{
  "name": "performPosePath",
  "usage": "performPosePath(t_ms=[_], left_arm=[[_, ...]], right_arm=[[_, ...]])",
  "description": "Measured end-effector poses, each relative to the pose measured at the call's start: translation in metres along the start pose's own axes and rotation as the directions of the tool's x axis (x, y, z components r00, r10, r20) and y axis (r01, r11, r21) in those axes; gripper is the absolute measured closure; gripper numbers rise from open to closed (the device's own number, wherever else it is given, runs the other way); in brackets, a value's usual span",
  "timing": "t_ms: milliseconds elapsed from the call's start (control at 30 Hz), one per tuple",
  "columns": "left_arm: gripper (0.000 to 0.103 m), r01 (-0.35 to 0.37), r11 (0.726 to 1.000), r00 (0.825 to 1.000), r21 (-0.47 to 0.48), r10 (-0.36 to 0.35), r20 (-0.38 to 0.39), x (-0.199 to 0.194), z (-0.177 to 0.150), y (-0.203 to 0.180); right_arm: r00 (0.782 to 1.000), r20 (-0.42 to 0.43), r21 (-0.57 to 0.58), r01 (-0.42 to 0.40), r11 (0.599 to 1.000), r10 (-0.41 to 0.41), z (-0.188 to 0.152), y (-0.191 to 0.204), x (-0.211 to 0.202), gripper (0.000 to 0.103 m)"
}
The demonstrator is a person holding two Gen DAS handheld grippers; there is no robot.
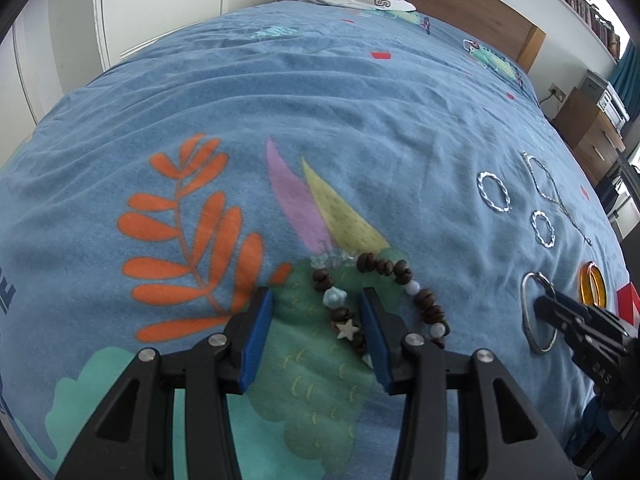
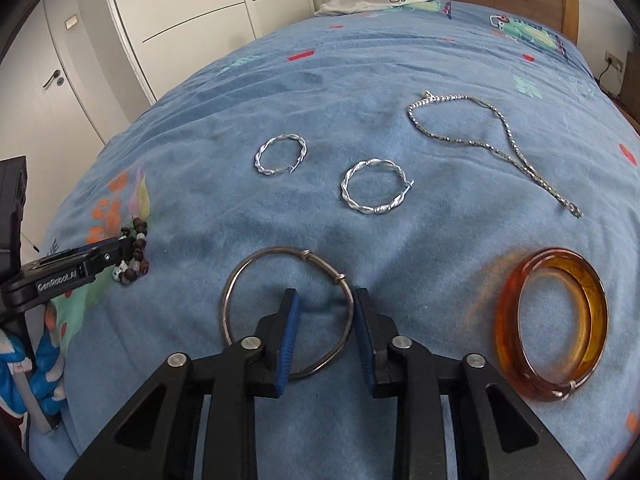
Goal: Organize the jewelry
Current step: 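Close the left tool on the beaded bracelet while the right tool grasps the silver bangle, then carry the beaded bracelet and silver bangle with both tools into the red box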
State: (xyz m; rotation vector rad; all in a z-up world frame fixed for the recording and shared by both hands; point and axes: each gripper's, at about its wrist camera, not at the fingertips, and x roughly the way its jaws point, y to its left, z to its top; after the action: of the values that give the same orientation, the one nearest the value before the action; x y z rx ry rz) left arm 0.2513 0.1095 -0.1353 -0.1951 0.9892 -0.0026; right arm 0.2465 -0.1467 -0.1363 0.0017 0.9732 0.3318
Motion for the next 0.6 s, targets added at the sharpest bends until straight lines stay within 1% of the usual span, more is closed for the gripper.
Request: performPosePath(t_ms=[33,100,133,167,200,233,300,467,600], left_arm=[[0.062,0.002,1.000,1.000,0.004,-0.002,0.003,0.000,0.000,-0.001],[0.066,0.001,1.000,1.000,0.014,-0.001,0.007,0.001,-0.001,-0.003],[0.074,0.003,1.000,1.000,0.018,-0.004,0.008,0.000,-0.001,-0.004],[0.086,0.011,1.000,1.000,0.022,-0.012,0.009,0.000,-0.002,-0.005],[0.090,0.028,0.999,1.000,0.027,-0.028,0.004,0.000,-0.002,-0.007],[0.092,0.029,0.999,1.000,0.031,-0.029,0.005,-0.001,-0.002,-0.009],[0.092,0.023,0.999,1.000,0.048,-0.024,0.012,-0.003,-0.003,-0.014],[0.093,0.042,0.998,0.999,0.048,-0.043,0.026,-0.014,-0.004,-0.019],[0.093,0.054,0.996,0.997,0.068,-0.058,0.048,-0.029,-0.004,-0.030]], right_arm=[[1.000,0.005,0.000,0.002,1.000,-0.002,0.001,0.000,0.002,0.082],[1.000,0.012,0.000,0.001,1.000,-0.001,0.004,-0.001,0.004,0.093],[1.000,0.016,-0.002,0.000,1.000,0.000,0.006,0.000,0.005,0.095],[1.000,0.019,-0.007,-0.003,1.000,0.003,0.008,0.001,0.006,0.097],[1.000,0.024,-0.016,-0.004,1.000,0.004,0.008,0.002,0.005,0.097],[1.000,0.029,-0.023,-0.004,1.000,0.005,0.008,0.003,0.003,0.097],[0.999,0.038,-0.030,-0.004,1.000,0.005,0.007,0.004,-0.001,0.097],[0.997,0.073,-0.044,0.002,0.999,0.001,0.001,0.006,-0.019,0.098],[0.994,0.111,-0.049,0.013,0.999,-0.007,-0.003,0.007,-0.037,0.099]])
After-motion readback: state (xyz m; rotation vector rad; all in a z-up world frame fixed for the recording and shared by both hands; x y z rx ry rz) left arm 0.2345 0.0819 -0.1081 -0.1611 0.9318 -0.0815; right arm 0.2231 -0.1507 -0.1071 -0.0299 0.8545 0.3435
